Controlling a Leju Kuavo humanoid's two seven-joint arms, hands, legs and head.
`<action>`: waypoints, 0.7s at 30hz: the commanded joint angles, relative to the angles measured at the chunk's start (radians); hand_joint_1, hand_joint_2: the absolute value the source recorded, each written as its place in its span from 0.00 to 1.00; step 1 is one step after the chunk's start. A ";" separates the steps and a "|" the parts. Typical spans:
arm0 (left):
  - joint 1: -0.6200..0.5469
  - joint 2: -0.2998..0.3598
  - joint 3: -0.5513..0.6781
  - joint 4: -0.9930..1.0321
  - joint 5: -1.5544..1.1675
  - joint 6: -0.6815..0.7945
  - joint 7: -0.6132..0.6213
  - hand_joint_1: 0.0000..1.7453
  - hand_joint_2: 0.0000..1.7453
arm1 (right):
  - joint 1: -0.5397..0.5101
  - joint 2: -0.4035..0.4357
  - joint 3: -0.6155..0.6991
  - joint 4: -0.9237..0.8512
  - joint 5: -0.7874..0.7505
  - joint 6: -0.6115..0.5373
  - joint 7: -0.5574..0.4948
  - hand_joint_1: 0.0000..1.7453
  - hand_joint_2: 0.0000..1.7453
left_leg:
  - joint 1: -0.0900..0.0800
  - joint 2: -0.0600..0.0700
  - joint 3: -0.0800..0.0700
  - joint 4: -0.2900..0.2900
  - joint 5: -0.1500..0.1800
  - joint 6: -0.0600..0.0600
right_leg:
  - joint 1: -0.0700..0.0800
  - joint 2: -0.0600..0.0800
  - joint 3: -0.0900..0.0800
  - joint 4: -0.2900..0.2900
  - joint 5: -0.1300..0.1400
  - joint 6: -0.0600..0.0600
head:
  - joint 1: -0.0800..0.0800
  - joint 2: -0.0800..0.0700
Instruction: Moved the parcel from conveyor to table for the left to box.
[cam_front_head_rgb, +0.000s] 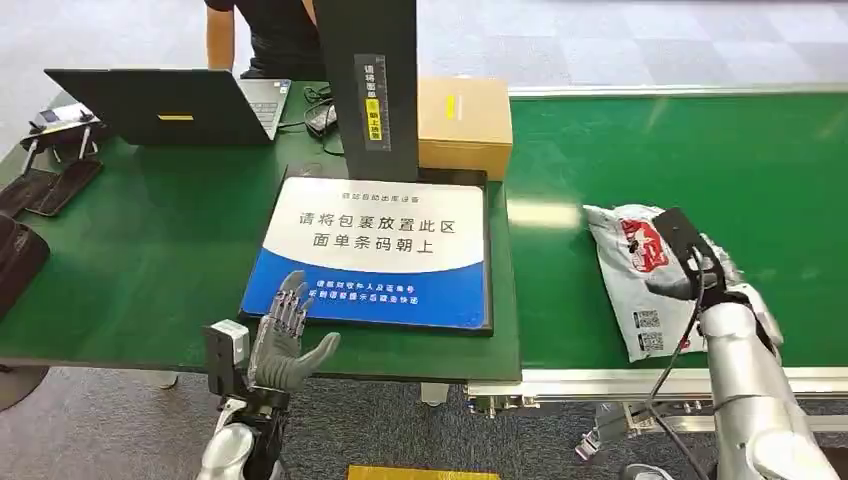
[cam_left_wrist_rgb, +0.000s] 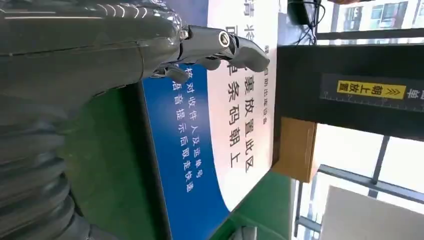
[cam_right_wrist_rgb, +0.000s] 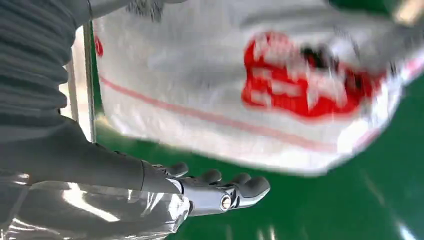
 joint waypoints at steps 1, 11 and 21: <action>-0.005 0.017 0.021 0.011 -0.008 -0.005 0.003 0.00 1.00 | -0.083 0.006 0.118 0.218 -0.009 0.076 0.000 0.00 1.00 | 0.000 0.002 0.003 -0.001 -0.001 -0.001 | 0.000 0.004 0.002 -0.001 0.000 -0.001 | 0.000 0.000; 0.016 0.004 0.044 -0.026 -0.007 -0.001 0.012 0.00 1.00 | -0.095 0.017 0.233 0.194 0.070 -0.075 0.166 0.00 1.00 | 0.000 0.003 0.005 -0.001 -0.002 -0.001 | 0.000 0.006 0.004 0.000 -0.001 -0.001 | 0.000 0.000; 0.004 0.008 0.030 -0.007 -0.003 0.000 0.014 0.00 1.00 | -0.045 0.007 0.255 0.158 0.107 -0.118 0.243 0.00 1.00 | 0.001 0.000 0.004 -0.001 -0.001 -0.001 | 0.000 0.002 0.004 -0.001 -0.001 -0.001 | 0.000 0.000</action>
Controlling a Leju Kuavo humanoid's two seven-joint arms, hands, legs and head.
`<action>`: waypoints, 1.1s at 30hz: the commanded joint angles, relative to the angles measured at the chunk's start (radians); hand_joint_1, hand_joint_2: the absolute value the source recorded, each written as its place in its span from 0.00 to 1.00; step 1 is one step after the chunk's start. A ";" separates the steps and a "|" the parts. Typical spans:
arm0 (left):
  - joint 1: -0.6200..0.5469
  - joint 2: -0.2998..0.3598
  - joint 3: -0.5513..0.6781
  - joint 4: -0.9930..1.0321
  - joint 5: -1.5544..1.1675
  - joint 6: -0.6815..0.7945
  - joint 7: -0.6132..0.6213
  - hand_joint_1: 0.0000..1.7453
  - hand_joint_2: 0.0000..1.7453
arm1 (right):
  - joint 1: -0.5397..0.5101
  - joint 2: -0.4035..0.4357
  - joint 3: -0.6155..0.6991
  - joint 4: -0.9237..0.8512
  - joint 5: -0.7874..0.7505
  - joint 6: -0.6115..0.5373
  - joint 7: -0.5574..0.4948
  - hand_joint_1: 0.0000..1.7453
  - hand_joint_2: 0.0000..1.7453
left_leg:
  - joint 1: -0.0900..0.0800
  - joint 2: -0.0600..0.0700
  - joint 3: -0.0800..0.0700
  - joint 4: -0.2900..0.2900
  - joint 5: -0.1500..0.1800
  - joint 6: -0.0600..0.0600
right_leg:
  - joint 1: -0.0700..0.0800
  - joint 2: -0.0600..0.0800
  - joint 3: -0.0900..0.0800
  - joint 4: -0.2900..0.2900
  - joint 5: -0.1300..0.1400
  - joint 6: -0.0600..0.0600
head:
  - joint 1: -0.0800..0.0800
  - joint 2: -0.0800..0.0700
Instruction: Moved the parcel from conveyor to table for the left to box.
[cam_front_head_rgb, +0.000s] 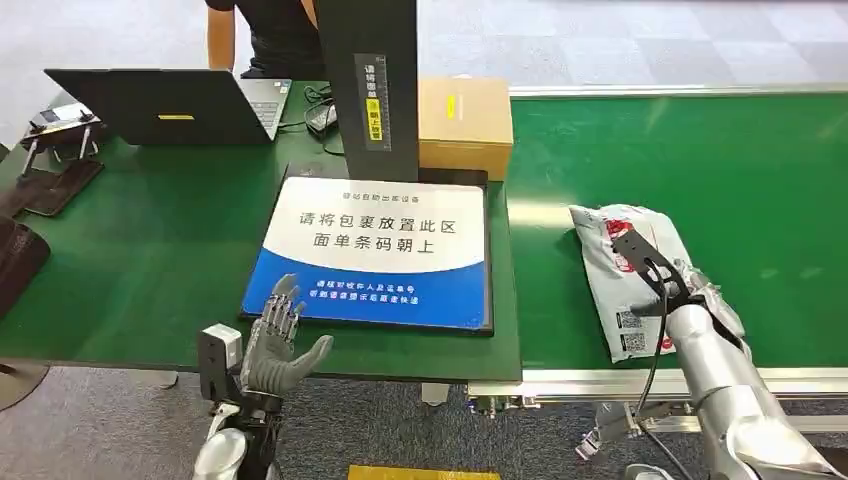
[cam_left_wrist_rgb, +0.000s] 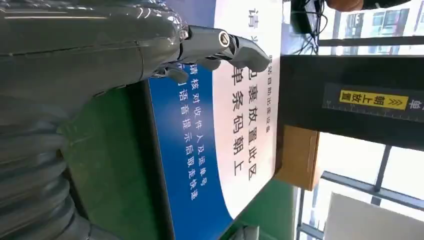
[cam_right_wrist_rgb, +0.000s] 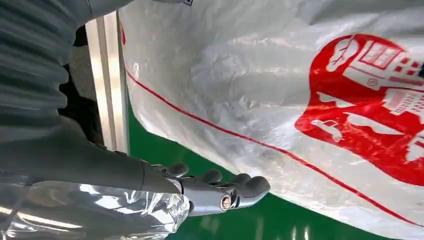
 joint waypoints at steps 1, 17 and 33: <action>-0.017 0.009 0.007 0.019 0.003 0.003 0.008 0.00 1.00 | 0.002 0.007 0.062 0.016 0.026 -0.030 0.049 0.00 1.00 | 0.000 0.000 0.003 -0.001 -0.001 -0.001 | 0.000 0.002 0.003 -0.001 -0.001 -0.001 | 0.000 0.000; -0.028 0.017 -0.005 0.037 0.007 0.004 0.009 0.00 1.00 | 0.006 0.008 0.046 0.104 -0.059 0.137 -0.036 0.00 1.00 | 0.001 -0.001 0.004 -0.001 -0.001 -0.001 | 0.000 0.001 0.004 -0.001 -0.001 -0.001 | 0.000 0.000; -0.032 0.029 -0.034 0.072 0.027 0.010 0.001 0.00 1.00 | 0.057 0.014 0.095 0.113 -0.078 0.176 -0.042 0.00 1.00 | 0.001 -0.002 0.009 -0.003 -0.001 -0.001 | 0.001 0.000 0.009 -0.004 -0.001 -0.001 | 0.000 0.000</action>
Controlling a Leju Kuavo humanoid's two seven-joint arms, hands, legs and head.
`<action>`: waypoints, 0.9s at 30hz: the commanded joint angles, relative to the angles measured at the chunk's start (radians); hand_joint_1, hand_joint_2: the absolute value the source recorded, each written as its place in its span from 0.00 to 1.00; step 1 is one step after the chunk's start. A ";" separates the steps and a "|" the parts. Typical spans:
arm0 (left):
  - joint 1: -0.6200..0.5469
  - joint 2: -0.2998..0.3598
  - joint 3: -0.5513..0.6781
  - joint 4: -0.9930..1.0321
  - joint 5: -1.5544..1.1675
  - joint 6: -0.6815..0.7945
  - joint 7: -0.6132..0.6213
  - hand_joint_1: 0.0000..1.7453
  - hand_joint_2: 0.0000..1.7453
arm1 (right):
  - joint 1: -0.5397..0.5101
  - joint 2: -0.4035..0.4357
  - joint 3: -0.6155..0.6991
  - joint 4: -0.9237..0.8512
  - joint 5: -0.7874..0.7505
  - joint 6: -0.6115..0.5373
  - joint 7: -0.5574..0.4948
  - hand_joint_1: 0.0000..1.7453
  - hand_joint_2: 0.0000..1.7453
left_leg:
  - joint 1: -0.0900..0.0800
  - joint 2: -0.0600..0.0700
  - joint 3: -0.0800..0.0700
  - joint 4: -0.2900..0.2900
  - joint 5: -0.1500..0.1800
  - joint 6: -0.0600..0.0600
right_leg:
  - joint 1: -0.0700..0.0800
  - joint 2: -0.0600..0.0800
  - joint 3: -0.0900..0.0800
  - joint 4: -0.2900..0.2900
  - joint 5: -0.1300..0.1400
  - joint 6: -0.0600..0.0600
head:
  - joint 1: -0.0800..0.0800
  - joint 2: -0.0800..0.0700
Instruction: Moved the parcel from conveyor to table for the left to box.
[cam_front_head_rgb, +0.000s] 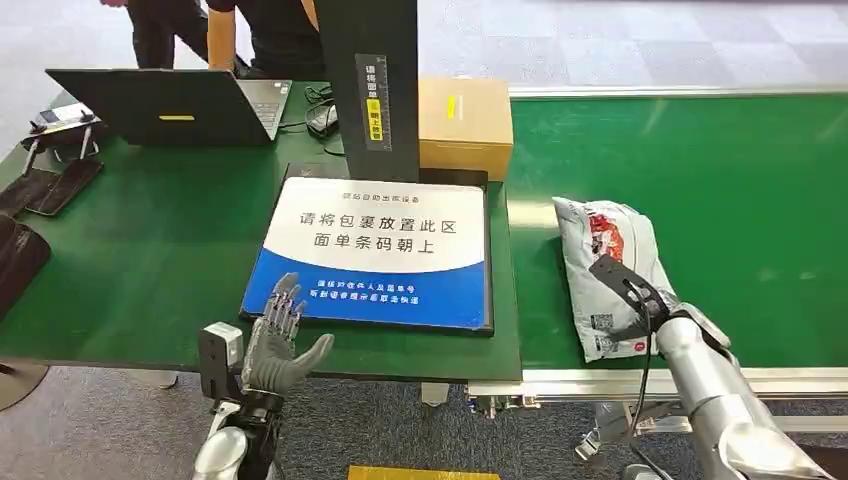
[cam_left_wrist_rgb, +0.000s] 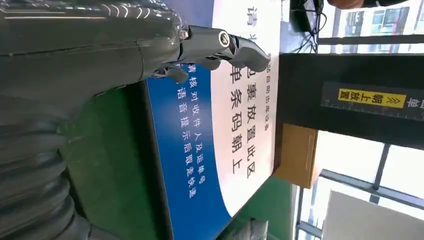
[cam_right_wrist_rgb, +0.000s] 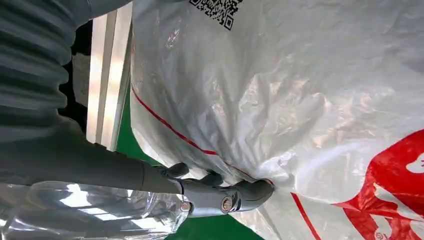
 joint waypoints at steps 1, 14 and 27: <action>-0.029 0.028 -0.028 0.072 0.021 0.008 -0.006 0.00 1.00 | 0.034 0.012 0.048 0.064 -0.009 0.004 0.020 0.00 1.00 | 0.001 -0.002 0.005 -0.002 0.000 -0.001 | 0.001 0.000 0.006 -0.003 -0.001 -0.001 | 0.000 0.000; -0.029 0.025 -0.031 0.067 0.052 -0.014 0.003 0.00 1.00 | 0.094 0.032 0.021 0.042 -0.116 0.069 -0.081 1.00 1.00 | 0.001 -0.002 0.009 -0.003 -0.001 -0.001 | 0.001 0.001 0.010 -0.004 0.000 -0.001 | 0.000 0.000; -0.028 0.020 -0.031 0.067 0.052 -0.006 0.009 0.00 1.00 | 0.091 0.025 0.032 0.028 -0.112 0.049 -0.075 0.97 1.00 | 0.002 -0.001 0.014 -0.002 -0.002 0.000 | 0.001 0.000 0.015 -0.003 -0.002 -0.001 | 0.000 0.000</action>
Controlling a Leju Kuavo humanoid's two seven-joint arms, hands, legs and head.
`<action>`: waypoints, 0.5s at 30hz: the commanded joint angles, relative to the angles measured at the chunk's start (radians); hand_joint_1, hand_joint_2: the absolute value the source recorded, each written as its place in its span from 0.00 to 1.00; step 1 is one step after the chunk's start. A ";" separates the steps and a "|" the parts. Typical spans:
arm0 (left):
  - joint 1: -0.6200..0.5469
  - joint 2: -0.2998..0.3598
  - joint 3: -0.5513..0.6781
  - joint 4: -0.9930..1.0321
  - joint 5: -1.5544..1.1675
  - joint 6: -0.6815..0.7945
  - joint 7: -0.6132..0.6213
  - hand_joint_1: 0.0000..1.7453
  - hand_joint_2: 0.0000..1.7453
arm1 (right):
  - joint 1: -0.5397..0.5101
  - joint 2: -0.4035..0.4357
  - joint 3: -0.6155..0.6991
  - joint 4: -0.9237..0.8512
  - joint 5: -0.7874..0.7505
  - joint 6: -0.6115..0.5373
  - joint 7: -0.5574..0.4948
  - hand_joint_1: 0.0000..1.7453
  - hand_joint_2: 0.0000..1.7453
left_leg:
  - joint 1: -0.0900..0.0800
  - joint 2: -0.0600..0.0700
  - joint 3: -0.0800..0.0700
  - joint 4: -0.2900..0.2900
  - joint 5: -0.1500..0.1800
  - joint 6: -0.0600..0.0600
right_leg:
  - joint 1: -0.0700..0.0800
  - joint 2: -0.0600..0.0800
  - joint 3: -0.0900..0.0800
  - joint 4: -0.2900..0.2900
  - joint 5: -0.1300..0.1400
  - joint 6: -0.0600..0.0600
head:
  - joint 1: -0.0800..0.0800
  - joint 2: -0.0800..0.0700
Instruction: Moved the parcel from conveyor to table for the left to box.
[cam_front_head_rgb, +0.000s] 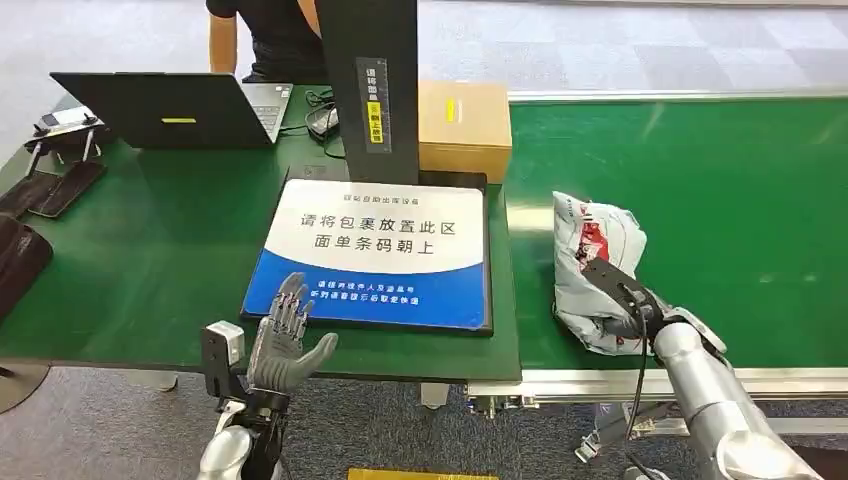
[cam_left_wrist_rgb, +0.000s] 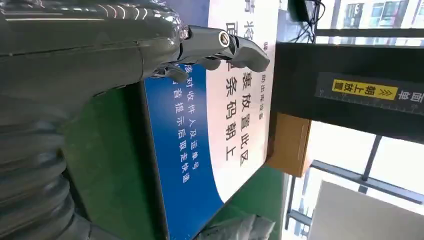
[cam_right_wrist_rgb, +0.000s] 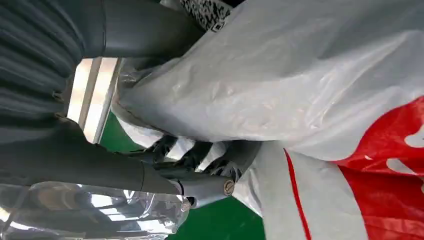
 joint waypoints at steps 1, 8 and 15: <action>-0.022 0.018 -0.007 0.056 -0.001 0.001 0.006 0.00 1.00 | 0.068 0.017 0.010 0.019 -0.007 -0.008 0.016 0.96 1.00 | 0.001 -0.003 0.003 -0.003 0.000 -0.001 | 0.001 0.000 0.004 -0.003 0.000 -0.001 | 0.000 0.000; -0.029 0.016 -0.008 0.064 -0.001 0.001 0.008 0.00 1.00 | 0.094 0.005 0.008 -0.004 -0.017 -0.013 0.021 1.00 1.00 | 0.001 -0.004 0.003 -0.002 -0.001 -0.001 | 0.001 -0.002 0.005 -0.003 -0.002 0.000 | 0.000 0.000; -0.022 0.016 -0.006 0.066 0.002 0.002 0.007 0.00 1.00 | 0.109 0.004 -0.008 -0.052 -0.006 -0.096 0.031 1.00 1.00 | 0.001 -0.004 0.003 -0.002 -0.002 0.000 | 0.000 -0.002 0.005 -0.003 -0.003 0.000 | 0.000 0.000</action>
